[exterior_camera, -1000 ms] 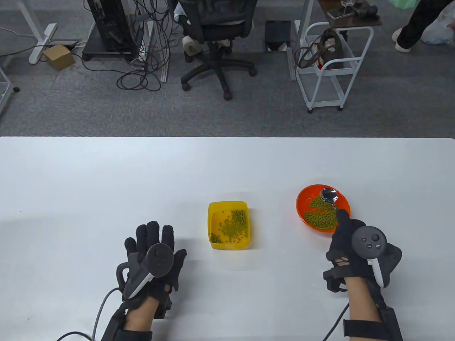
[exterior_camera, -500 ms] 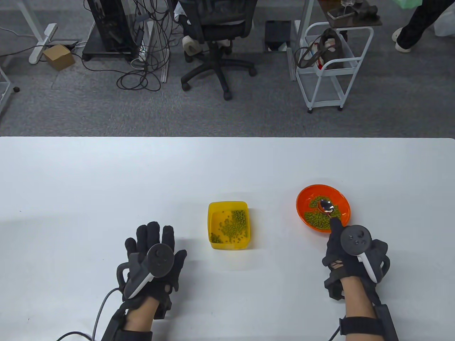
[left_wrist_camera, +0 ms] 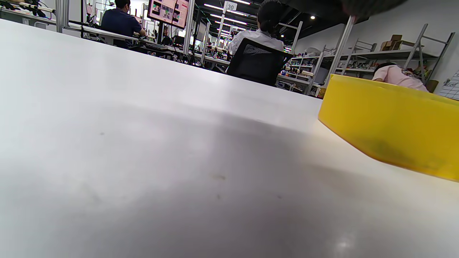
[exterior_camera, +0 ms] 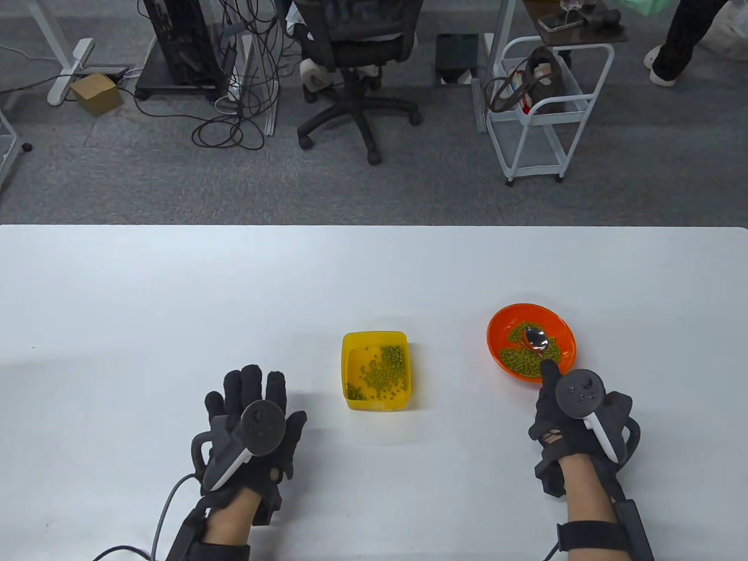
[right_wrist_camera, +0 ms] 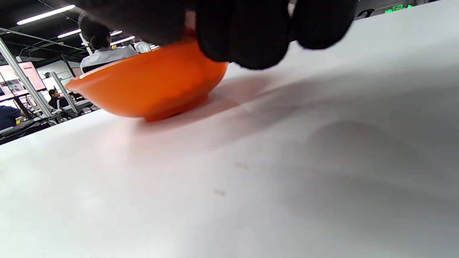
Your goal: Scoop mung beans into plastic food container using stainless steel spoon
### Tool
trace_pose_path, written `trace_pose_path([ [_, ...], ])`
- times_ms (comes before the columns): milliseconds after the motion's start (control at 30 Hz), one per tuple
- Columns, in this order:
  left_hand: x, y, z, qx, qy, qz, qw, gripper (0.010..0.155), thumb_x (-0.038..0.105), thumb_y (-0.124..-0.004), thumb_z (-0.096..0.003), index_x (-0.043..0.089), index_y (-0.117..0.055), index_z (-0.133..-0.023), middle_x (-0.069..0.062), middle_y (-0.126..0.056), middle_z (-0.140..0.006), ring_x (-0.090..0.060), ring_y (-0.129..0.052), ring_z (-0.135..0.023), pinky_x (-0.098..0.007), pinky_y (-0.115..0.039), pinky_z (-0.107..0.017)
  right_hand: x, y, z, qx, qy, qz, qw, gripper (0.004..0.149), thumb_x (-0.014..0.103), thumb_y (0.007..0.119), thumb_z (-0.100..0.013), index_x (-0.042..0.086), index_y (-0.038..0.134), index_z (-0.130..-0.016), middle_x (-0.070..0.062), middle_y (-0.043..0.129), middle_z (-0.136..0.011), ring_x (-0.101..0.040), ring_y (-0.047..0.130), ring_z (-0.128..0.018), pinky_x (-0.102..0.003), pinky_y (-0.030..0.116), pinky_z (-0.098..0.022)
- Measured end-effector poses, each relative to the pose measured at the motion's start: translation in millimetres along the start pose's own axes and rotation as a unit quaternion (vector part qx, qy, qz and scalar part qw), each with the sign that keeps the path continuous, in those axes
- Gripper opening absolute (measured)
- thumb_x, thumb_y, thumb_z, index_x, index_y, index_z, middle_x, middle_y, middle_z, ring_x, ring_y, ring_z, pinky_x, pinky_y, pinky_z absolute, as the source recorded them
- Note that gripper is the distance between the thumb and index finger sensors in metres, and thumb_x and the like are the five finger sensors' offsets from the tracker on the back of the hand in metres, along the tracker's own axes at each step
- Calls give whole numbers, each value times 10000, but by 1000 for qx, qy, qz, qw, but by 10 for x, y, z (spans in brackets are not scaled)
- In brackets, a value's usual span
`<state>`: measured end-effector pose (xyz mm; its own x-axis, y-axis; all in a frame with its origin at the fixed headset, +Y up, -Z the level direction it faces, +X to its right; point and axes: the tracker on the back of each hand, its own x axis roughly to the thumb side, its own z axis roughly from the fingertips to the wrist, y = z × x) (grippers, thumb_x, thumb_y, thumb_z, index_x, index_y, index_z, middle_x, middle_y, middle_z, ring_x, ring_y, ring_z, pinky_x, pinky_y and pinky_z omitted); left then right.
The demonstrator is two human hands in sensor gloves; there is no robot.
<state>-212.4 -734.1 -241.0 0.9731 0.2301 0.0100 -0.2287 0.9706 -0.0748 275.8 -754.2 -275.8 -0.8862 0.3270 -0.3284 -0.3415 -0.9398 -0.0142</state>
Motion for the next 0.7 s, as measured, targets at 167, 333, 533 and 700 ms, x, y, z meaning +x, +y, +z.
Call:
trace_pose_path([
  [167,0,-2,-1,0,0,0,1000,774,585,-605,-460,290,-239,-1075,-127,-29,-1114,-418,-57,-1028,-692,-66,-664,11,-47,15,-8,-3,-10,1000,523,390,715,-545,349,560,-1043,-33,552,-1028,-255,727,-826,-533,606,-659],
  [333,0,-4,-4,0,0,-1,1000,772,585,-605,-460,291,-240,-1074,-128,-29,-1114,-417,-57,-1028,-692,-66,-665,85,-210,104,-44,-9,-48,998,552,427,729,-532,348,554,-1050,-51,457,-1081,-290,646,-887,-553,535,-692],
  [533,5,-3,-4,2,-1,-3,1000,774,585,-605,-459,290,-240,-1075,-127,-29,-1114,-417,-58,-1028,-692,-66,-665,297,-434,292,-118,-69,-84,987,590,466,736,-525,328,525,-1058,-55,411,-1098,-312,591,-928,-573,477,-714],
  [700,4,-5,-5,2,0,-4,1000,772,585,-604,-460,292,-240,-1074,-130,-30,-1115,-415,-58,-1029,-691,-67,-666,557,-508,491,-140,-133,-89,977,584,494,709,-527,326,534,-1058,-52,442,-1097,-315,606,-927,-576,484,-713],
])
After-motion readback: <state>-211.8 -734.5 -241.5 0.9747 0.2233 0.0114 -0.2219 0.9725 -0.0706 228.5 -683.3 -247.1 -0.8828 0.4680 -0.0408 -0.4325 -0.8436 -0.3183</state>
